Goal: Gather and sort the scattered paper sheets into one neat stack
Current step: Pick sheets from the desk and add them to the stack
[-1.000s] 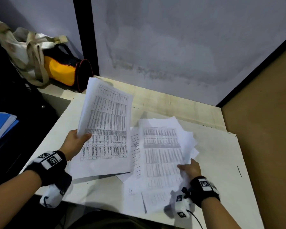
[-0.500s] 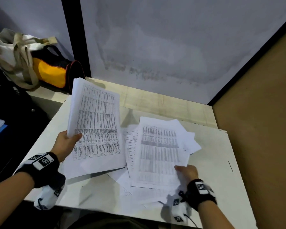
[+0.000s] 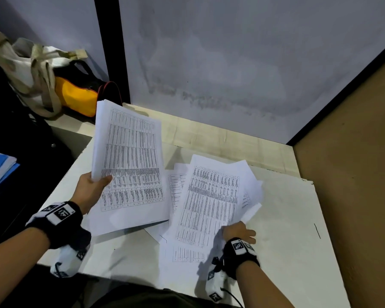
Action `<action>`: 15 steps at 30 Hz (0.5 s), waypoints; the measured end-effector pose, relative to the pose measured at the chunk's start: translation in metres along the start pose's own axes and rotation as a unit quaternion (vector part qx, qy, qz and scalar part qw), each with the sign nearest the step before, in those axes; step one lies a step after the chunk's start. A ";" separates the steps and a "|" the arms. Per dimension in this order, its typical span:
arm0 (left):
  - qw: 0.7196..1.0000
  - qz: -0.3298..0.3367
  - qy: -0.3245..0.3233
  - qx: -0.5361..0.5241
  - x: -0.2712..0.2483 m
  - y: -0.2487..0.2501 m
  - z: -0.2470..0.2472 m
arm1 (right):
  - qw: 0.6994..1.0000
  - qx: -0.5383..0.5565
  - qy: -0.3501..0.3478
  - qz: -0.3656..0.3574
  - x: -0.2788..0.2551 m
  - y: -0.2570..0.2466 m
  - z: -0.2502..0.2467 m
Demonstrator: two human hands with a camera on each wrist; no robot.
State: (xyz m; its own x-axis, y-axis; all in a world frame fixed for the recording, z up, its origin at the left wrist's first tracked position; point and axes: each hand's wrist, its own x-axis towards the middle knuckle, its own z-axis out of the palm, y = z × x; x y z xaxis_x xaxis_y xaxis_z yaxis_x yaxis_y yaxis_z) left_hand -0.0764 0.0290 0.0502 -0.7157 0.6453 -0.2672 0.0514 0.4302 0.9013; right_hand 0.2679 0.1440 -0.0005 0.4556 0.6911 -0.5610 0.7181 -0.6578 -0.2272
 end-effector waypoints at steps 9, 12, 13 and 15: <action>1.000 -0.001 -0.002 -0.006 -0.002 0.002 0.000 | 1.000 0.009 -0.004 -0.023 -0.006 -0.003 0.013; 1.000 0.002 -0.001 -0.010 -0.004 0.004 0.000 | 0.999 -0.031 -0.017 -0.022 -0.019 -0.005 0.011; 1.000 0.001 0.000 -0.013 -0.005 0.005 0.000 | 0.999 -0.029 -0.019 -0.024 -0.021 -0.006 0.011; 1.000 0.002 0.000 -0.018 -0.007 0.005 -0.001 | 0.999 -0.011 -0.025 -0.024 -0.022 -0.010 0.011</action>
State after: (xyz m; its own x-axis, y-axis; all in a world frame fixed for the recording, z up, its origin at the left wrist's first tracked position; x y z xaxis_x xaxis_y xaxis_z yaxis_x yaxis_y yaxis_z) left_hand -0.0715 0.0265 0.0572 -0.7152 0.6472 -0.2638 0.0295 0.4051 0.9138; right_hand 0.2448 0.1319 0.0054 0.3939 0.7057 -0.5889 0.7503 -0.6169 -0.2374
